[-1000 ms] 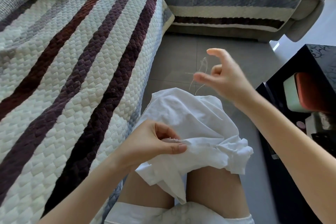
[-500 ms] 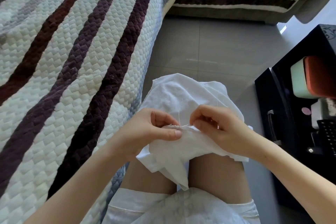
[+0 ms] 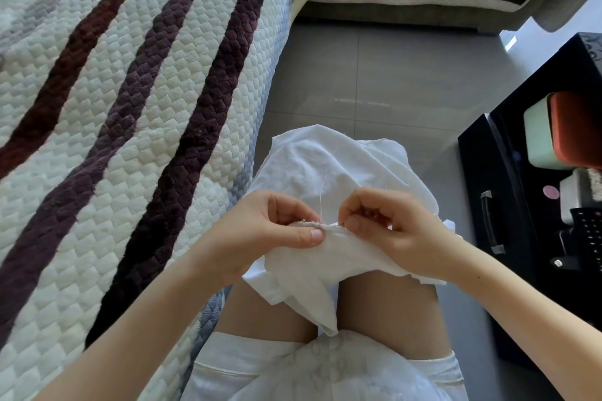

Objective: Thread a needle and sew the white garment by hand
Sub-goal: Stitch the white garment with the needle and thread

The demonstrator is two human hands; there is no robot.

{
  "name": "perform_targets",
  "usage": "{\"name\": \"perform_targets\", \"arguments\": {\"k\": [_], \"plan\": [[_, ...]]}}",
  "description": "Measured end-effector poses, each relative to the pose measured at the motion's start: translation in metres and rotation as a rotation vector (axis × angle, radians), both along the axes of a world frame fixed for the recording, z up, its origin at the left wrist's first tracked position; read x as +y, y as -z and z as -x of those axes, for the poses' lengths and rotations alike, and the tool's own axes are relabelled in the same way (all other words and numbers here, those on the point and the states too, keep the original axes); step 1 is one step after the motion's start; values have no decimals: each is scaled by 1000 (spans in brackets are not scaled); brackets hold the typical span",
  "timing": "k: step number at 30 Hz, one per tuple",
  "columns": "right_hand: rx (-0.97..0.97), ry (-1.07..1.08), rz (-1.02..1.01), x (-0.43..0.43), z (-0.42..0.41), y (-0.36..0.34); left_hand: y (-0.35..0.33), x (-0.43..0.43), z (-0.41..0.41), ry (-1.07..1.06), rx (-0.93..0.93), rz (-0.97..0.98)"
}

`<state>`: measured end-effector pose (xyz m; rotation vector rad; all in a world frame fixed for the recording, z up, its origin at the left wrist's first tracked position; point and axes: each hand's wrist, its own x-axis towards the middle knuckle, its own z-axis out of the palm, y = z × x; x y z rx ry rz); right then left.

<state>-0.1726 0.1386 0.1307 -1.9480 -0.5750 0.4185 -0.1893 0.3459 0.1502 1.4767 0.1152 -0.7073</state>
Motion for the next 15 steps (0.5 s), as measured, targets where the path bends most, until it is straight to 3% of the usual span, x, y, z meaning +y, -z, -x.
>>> {"name": "perform_targets", "arguments": {"k": [15], "plan": [[70,-28,-86,3,-2,-6,-2,0,2,68,7,83]]}}
